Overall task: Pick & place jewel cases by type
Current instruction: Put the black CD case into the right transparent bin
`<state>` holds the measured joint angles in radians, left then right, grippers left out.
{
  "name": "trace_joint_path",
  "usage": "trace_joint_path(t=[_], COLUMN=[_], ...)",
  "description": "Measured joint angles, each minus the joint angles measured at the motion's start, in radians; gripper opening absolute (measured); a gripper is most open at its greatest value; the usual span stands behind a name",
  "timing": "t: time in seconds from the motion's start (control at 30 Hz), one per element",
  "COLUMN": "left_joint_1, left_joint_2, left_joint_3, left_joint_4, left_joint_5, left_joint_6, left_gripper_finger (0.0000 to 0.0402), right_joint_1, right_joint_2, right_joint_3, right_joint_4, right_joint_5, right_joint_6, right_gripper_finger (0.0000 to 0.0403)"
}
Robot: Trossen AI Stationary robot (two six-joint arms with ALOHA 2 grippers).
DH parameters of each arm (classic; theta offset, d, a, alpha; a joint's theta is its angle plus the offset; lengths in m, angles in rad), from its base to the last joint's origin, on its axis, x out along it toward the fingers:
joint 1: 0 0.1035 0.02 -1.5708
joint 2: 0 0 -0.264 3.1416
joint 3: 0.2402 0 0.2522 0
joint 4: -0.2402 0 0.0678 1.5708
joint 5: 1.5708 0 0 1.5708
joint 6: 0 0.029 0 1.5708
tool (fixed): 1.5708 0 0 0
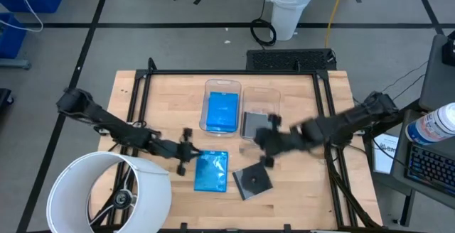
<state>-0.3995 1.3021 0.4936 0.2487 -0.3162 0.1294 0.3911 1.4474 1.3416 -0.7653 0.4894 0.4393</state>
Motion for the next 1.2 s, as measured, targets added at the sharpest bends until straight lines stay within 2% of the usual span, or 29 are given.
trace_joint_path(t=[0.13, 0.23, 0.33, 0.5, 0.67, 0.77, 0.93, 1.07, 1.2], left_joint_1=[-0.002, -0.025, -0.056, -0.082, -0.064, -0.043, -0.008, 0.007, 0.006], left_joint_2=[0.224, 0.36, 0.467, 0.597, 0.693, 0.731, 0.742, 0.742, 0.741], left_joint_3=[0.166, 0.294, 0.416, 0.586, 0.719, 0.757, 0.752, 0.751, 0.751], left_joint_4=[-0.003, -0.009, -0.022, -0.148, -0.28, -0.321, -0.328, -0.337, -0.374], left_joint_5=[0.078, 0.107, 0.107, 0.092, 0.073, 0.069, 0.038, 0.048, 0.055], left_joint_6=[0.046, 0.122, 0.207, 0.292, 0.296, 0.314, 0.343, 0.35, 0.374], left_gripper_finger=[0.003, 0.003, 0.0031, 0.0031, 0.0036, 0.0062, 0.0138, 0.0201, 0.0245], right_joint_1=[0.178, 0.278, 0.352, 0.426, 0.455, 0.445, 0.436, 0.413, 0.368], right_joint_2=[-0.004, -0.005, 0.004, 0.002, 0.002, 0.003, 0.011, 0.014, 0.029], right_joint_3=[-0.143, -0.268, -0.403, -0.611, -0.753, -0.809, -0.843, -0.842, -0.842], right_joint_4=[0.102, 0.322, 0.595, 0.902, 0.983, 0.979, 0.974, 0.978, 0.981], right_joint_5=[0.16, 0.219, 0.239, 0.325, 0.399, 0.399, 0.396, 0.337, 0.269], right_joint_6=[0.22, 0.318, 0.318, 0.347, 0.489, 0.593, 0.692, 0.713, 0.753], right_gripper_finger=[0.0004, 0.0005, 0.0002, 0.0001, 0.0001, 0.0, 0.0, 0.0, 0.0])
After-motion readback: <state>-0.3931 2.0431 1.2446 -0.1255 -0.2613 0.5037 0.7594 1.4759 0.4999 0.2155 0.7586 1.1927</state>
